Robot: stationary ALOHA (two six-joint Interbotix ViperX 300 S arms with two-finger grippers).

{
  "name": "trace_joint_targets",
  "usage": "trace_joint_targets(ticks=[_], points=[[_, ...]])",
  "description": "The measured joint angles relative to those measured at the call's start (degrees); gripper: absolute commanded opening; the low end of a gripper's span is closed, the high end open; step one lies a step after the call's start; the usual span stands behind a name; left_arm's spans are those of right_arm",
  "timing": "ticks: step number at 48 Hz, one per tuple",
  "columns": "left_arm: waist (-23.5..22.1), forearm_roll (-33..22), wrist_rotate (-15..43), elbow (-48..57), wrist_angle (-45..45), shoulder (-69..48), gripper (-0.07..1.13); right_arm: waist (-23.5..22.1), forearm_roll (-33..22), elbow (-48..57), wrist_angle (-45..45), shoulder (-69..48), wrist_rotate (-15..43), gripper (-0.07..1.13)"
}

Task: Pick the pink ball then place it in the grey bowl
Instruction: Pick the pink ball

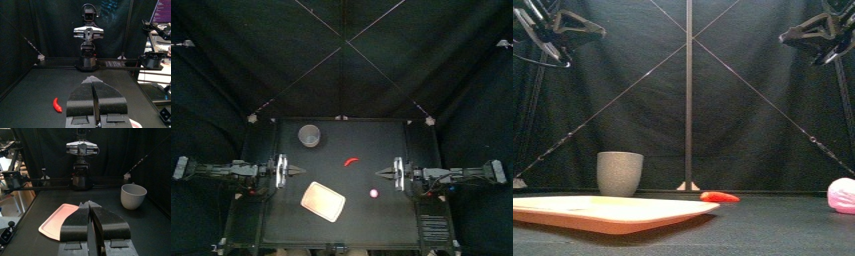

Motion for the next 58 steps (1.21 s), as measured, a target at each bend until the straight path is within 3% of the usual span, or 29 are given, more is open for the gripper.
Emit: trace_joint_targets(ticks=[4,16,22,31,49,58], points=[[0.44,0.00,-0.09,0.09,-0.18,0.00,0.11,0.09,-0.09,0.26,0.09,1.05,0.26,0.18],[1.85,-0.09,-0.09,0.70,-0.62,0.00,0.11,2.46,1.14,1.76,0.53,10.90,1.67,0.84],[2.37,-0.18,-0.09,0.70,-0.79,-0.09,0.12,3.16,3.96,1.76,0.53,16.08,2.37,1.05],[2.55,-0.18,-0.18,0.70,-0.97,-0.09,0.11,4.57,6.24,1.67,1.49,22.76,2.37,1.05],[2.81,-0.26,-0.18,0.70,-0.97,-0.09,0.12,8.61,10.28,-1.41,19.86,34.19,2.37,1.05],[2.99,-0.18,-0.18,0.88,-0.97,-0.09,0.11,8.61,10.81,-2.90,22.41,37.62,2.29,1.05]])
